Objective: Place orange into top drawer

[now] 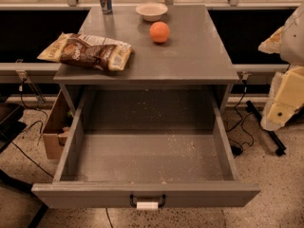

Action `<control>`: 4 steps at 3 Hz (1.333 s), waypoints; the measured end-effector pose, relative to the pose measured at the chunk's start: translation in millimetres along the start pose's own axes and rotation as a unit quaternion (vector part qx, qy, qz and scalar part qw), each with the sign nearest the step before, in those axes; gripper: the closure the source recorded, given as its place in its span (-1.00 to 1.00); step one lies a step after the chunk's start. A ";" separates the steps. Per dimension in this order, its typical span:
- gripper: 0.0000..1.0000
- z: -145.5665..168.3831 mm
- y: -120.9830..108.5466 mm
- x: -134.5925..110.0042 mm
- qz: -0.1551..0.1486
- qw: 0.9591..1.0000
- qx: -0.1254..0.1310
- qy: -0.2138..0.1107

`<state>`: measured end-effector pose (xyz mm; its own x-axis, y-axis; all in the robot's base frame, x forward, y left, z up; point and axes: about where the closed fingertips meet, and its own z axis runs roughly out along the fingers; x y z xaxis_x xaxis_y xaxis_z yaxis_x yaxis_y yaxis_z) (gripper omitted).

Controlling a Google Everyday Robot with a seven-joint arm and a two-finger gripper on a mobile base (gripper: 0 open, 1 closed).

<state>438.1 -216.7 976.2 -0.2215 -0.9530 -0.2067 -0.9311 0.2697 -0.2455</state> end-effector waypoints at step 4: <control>-1.00 66.0 -99.7 -83.1 -0.001 0.968 0.065 -0.241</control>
Offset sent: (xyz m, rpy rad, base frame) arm 0.1070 0.0418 -0.0251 0.3491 -0.2692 0.0874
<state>568.5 -155.3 955.4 -0.0306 -0.7867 -0.6166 -0.8801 0.3136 -0.3565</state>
